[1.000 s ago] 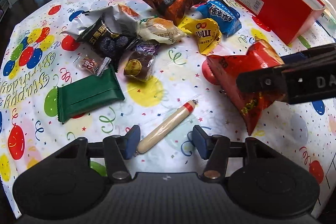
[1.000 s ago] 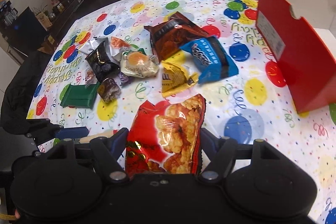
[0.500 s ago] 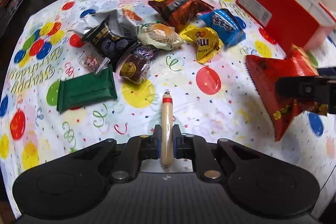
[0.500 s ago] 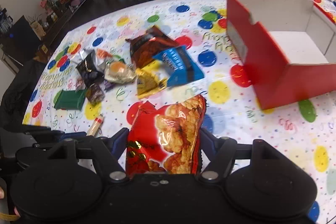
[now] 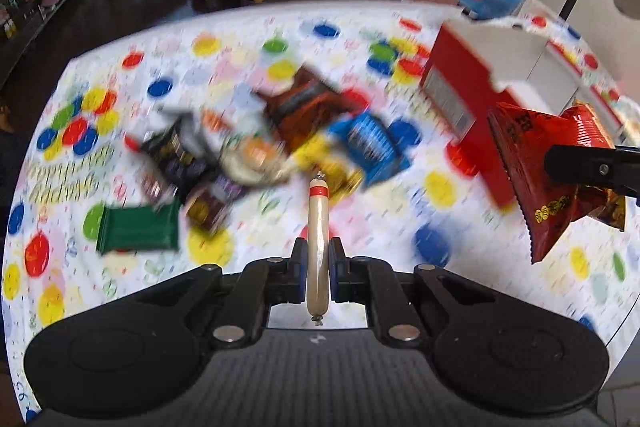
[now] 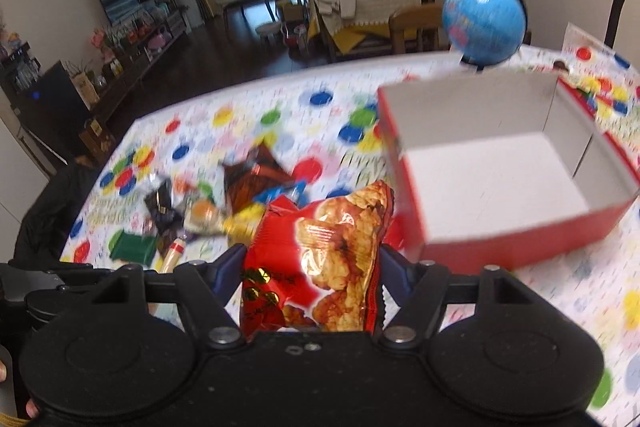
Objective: Organize snacks
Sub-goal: 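Carry the stick and chip bag into the red box and open both tools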
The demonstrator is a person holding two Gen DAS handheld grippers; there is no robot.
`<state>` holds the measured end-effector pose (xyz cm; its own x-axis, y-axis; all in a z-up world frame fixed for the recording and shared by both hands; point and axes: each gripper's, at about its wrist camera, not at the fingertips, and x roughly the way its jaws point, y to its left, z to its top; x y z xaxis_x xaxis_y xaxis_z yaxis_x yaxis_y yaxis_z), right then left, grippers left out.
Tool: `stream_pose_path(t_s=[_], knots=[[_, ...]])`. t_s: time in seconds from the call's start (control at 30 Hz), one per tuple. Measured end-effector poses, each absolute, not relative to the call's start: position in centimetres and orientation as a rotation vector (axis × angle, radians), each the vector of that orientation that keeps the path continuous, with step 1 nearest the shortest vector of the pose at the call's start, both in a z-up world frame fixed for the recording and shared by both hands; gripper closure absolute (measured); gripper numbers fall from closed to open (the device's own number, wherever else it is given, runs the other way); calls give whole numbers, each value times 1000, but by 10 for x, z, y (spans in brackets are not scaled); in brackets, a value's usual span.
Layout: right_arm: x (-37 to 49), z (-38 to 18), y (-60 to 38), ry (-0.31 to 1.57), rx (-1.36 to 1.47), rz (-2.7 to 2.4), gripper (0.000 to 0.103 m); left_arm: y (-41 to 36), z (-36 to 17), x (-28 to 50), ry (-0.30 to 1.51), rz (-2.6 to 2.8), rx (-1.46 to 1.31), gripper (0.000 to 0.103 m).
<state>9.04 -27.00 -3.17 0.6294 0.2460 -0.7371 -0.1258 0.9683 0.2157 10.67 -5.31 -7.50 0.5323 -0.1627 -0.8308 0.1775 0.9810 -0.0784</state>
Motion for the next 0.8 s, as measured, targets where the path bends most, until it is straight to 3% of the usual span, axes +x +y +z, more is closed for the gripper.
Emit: stream_pose_path(t_s=[0.43,0.8], knots=[[151,-6,-370,794,154,158,34,-160,-14,166,883,-269,12,93],[183,-43,-448,863,116,59,34,-249,-28,214,920,-329,38,93]])
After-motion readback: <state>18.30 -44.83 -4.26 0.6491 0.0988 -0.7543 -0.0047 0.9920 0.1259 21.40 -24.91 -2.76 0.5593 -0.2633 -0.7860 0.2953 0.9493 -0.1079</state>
